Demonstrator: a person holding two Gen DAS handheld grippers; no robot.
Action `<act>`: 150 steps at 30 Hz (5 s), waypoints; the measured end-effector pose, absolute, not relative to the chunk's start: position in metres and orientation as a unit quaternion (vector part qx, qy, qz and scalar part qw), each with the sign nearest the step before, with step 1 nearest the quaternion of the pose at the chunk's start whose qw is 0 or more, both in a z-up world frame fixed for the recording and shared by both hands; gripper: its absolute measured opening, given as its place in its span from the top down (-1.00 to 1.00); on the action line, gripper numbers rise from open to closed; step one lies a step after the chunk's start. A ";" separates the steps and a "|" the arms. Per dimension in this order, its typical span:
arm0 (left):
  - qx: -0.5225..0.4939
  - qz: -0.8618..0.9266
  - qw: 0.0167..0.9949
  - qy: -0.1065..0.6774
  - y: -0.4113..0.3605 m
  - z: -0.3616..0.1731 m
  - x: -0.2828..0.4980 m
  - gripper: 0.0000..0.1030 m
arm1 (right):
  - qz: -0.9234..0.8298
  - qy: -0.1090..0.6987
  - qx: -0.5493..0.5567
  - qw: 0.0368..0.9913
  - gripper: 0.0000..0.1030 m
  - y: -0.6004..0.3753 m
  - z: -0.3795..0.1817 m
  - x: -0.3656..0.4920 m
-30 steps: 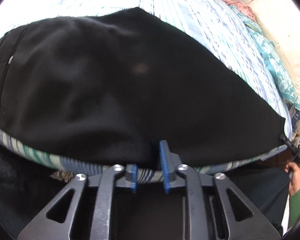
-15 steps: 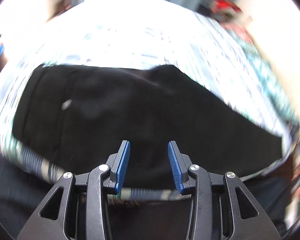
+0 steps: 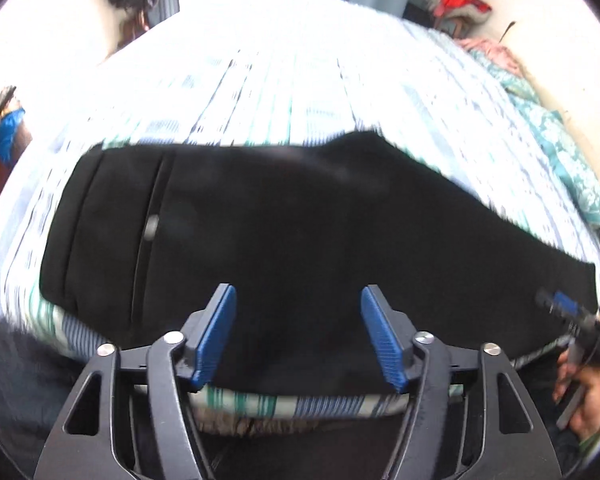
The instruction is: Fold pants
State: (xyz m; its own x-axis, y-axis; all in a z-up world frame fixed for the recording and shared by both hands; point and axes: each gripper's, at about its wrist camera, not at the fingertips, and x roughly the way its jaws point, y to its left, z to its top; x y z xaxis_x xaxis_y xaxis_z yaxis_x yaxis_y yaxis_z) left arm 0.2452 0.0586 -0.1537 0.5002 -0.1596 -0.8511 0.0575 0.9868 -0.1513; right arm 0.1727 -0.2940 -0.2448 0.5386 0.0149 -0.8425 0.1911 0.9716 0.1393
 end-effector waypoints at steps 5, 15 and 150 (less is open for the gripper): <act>-0.020 -0.014 0.875 0.483 0.059 -0.179 0.304 -0.46 | -0.052 0.476 0.097 0.872 -1.00 -0.294 -0.251 0.174; 0.008 0.012 0.885 0.466 0.072 -0.224 0.300 -0.51 | -0.055 0.465 0.085 0.879 -1.00 -0.290 -0.252 0.170; -0.015 -0.035 0.888 0.459 0.078 -0.220 0.258 -0.61 | 0.274 0.336 0.554 0.710 0.70 -0.343 -0.220 0.179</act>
